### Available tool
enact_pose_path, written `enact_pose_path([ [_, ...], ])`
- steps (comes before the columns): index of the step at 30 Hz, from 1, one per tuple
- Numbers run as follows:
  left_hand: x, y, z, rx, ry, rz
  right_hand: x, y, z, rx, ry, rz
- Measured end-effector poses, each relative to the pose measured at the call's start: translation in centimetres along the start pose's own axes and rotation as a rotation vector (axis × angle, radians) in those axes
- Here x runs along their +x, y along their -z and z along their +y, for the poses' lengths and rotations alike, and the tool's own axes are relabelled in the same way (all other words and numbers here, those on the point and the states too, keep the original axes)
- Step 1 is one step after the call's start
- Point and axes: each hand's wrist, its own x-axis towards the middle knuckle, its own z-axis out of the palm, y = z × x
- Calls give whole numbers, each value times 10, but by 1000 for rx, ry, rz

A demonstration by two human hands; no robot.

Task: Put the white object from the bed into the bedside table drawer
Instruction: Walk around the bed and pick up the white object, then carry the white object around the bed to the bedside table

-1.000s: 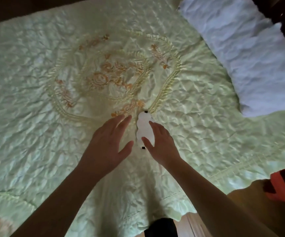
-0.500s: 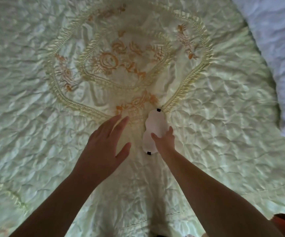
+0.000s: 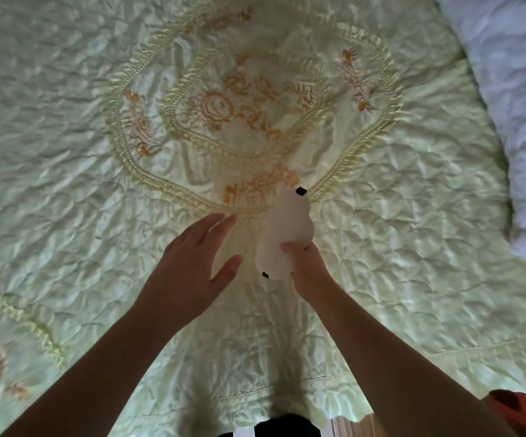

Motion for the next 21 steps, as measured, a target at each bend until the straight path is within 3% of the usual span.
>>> enact_pose_path([
  [6,-47,37,26,-185,108,13,-110,-23,-47,63,24,-294],
  [12,-117,87,61,-746,353,-9,-229,-67,-81,-152,91,-525],
  [15,-156,108,68,-963,395,45,-272,-87,-82,-362,219,-502],
  [21,-240,136,60,-945,449,212,-323,-132,-60,-664,508,-408],
])
